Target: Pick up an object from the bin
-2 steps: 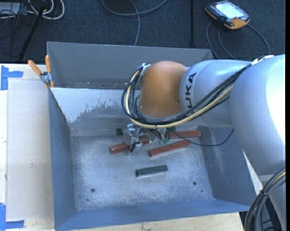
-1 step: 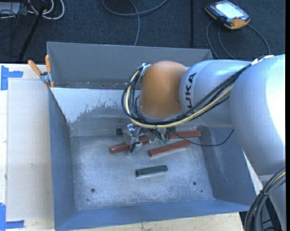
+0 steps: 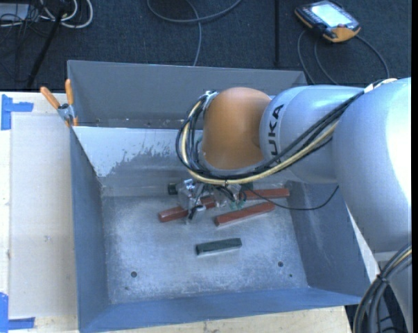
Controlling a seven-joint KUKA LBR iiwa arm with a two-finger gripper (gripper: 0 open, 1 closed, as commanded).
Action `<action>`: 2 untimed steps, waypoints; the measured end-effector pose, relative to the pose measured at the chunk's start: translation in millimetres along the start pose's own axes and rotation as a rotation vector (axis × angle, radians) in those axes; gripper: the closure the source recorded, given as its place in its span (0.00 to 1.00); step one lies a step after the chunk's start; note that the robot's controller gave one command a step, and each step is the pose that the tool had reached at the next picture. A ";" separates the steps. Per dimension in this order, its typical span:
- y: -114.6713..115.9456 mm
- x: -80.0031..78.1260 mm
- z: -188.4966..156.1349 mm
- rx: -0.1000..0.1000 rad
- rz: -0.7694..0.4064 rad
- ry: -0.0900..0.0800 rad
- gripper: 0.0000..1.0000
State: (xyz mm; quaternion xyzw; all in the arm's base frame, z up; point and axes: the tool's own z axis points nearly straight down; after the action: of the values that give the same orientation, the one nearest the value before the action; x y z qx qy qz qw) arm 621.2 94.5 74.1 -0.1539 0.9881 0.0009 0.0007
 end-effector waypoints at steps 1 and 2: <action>0.6 2.8 -19.3 -0.001 0.000 0.012 1.00; 0.5 0.6 -42.0 0.001 0.001 0.004 1.00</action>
Offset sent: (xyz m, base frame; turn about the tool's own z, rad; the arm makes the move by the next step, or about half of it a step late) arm 0.0000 0.0001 0.0772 0.0000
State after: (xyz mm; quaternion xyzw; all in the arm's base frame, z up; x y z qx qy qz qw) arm 620.4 94.8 116.2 -0.1535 0.9881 0.0003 -0.0012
